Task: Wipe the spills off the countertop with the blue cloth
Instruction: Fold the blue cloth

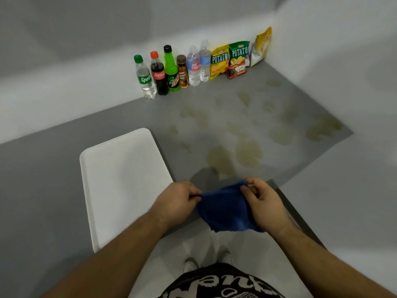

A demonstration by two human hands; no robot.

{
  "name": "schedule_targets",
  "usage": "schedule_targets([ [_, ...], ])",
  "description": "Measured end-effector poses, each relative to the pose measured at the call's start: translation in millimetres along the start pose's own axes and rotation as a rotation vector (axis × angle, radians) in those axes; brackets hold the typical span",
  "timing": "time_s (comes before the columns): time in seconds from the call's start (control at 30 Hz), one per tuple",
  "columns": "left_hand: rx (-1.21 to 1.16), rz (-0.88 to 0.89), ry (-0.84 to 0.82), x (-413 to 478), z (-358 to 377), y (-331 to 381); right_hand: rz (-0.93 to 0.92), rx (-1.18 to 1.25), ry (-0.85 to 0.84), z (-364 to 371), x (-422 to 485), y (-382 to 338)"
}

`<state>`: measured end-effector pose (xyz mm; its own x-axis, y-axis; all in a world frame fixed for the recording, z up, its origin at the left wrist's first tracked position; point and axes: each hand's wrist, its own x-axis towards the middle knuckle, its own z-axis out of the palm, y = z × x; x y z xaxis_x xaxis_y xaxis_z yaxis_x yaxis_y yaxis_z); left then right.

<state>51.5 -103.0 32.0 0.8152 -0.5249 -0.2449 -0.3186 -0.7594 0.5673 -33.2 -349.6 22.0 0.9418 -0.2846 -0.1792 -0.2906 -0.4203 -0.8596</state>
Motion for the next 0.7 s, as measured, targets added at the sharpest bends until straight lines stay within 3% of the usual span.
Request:
schedule_targets([
  [0.1,0.069,0.053,0.098,-1,8,10,-0.050,0.000,-0.033,-10,9,-1],
  [0.17,0.044,0.060,0.069,-3,11,11,-0.052,-0.083,-0.087,-15,16,4],
  [0.27,-0.177,-0.011,-0.021,-3,6,11,-0.030,-0.126,-0.146,-16,22,11],
  [0.43,-0.638,-0.126,-0.088,6,-13,10,-0.015,0.023,-0.157,-12,34,-5],
  [0.6,-0.481,-0.024,-0.229,21,-23,1,-0.074,0.137,-0.544,-3,41,-36],
  [0.7,-0.438,0.133,-0.248,23,-18,6,-0.102,0.095,-0.590,4,37,-45],
])
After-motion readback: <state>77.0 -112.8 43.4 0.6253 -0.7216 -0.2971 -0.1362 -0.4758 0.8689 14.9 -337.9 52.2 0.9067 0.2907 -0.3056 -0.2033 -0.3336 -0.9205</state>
